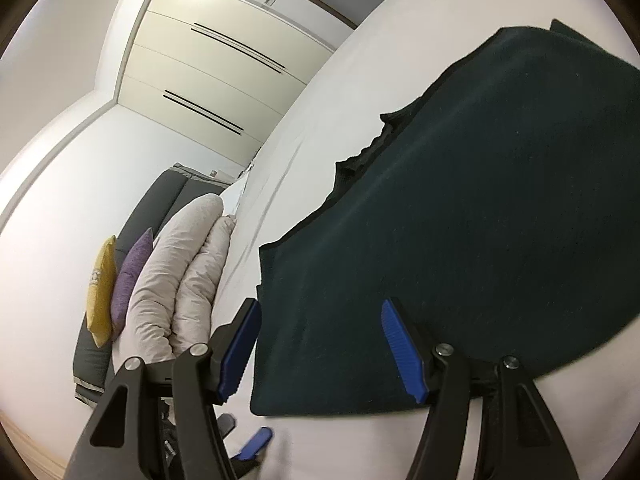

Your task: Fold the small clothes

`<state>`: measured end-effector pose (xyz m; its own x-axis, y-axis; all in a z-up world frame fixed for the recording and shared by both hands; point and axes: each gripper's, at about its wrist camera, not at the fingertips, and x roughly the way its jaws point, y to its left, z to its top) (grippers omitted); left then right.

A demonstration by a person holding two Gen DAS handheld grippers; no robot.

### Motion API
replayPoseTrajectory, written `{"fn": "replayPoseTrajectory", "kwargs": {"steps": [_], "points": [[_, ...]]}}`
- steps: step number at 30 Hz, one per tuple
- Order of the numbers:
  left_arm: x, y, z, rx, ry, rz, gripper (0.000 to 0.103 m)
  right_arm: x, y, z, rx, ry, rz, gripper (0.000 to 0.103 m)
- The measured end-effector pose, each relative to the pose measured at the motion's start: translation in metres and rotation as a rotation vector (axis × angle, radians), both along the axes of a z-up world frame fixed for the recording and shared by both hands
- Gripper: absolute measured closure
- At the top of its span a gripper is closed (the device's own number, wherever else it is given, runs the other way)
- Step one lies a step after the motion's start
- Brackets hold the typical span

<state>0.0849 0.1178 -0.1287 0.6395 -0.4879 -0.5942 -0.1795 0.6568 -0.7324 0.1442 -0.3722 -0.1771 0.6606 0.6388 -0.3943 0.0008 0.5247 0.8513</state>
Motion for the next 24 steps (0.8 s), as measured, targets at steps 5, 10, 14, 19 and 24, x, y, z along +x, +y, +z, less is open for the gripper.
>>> {"fn": "replayPoseTrajectory", "kwargs": {"steps": [5,10,14,19,24], "points": [[0.02,-0.001,-0.011,-0.128,0.0,0.098,0.018,0.003,0.001,0.005,0.012,-0.017,0.011,0.037],[0.045,0.005,-0.019,-0.219,-0.01,0.163,0.023,0.018,0.01,0.016,-0.014,-0.03,0.044,0.037],[0.066,0.006,-0.026,-0.239,0.003,0.151,0.061,0.042,0.028,0.021,-0.07,-0.013,0.103,0.037],[0.086,0.018,-0.044,-0.255,0.033,0.156,0.089,0.079,0.056,0.008,-0.082,0.05,0.186,0.045],[0.105,0.011,-0.047,-0.23,0.03,0.148,0.089,0.107,0.087,-0.012,-0.155,0.131,0.277,0.051]]}}
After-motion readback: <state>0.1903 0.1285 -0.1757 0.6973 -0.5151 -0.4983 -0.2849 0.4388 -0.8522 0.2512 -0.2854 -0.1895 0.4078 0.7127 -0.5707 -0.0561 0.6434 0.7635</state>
